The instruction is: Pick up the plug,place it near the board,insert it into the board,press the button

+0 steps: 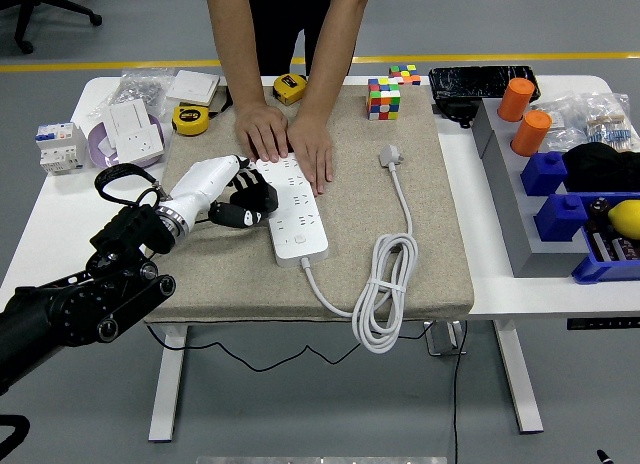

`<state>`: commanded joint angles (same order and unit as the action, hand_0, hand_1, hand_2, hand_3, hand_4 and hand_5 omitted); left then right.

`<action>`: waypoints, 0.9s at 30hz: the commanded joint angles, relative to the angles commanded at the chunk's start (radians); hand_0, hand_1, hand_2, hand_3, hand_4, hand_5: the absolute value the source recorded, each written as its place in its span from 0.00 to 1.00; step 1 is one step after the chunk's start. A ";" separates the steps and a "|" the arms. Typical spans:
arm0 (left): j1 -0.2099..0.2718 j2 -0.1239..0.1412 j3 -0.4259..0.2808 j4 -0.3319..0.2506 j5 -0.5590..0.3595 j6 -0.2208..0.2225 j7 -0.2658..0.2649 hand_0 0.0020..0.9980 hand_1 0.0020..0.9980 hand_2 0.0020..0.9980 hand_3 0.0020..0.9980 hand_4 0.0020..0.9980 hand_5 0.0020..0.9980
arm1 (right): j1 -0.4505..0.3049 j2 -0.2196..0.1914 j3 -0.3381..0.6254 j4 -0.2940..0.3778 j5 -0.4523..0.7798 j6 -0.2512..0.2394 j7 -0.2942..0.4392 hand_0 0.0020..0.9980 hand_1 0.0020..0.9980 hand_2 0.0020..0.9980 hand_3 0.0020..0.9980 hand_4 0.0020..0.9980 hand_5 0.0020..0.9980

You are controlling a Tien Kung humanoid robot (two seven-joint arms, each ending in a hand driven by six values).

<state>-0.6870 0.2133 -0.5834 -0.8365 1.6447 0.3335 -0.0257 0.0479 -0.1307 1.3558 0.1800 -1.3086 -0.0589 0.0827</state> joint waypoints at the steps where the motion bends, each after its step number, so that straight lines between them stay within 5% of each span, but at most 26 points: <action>1: -0.001 -0.001 0.000 0.000 0.000 0.000 0.000 0.54 0.52 0.43 0.46 0.55 0.00 | 0.000 0.000 -0.001 0.000 0.001 0.000 0.000 0.94 0.86 0.80 0.80 1.00 1.00; 27: -0.008 -0.016 -0.006 0.021 0.007 -0.002 -0.002 0.54 0.53 0.43 0.46 0.54 0.00 | 0.011 -0.002 0.004 0.000 -0.005 0.000 0.001 0.95 0.86 0.80 0.80 1.00 1.00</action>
<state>-0.6950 0.1974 -0.5889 -0.8155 1.6515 0.3315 -0.0280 0.0586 -0.1331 1.3599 0.1800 -1.3132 -0.0592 0.0840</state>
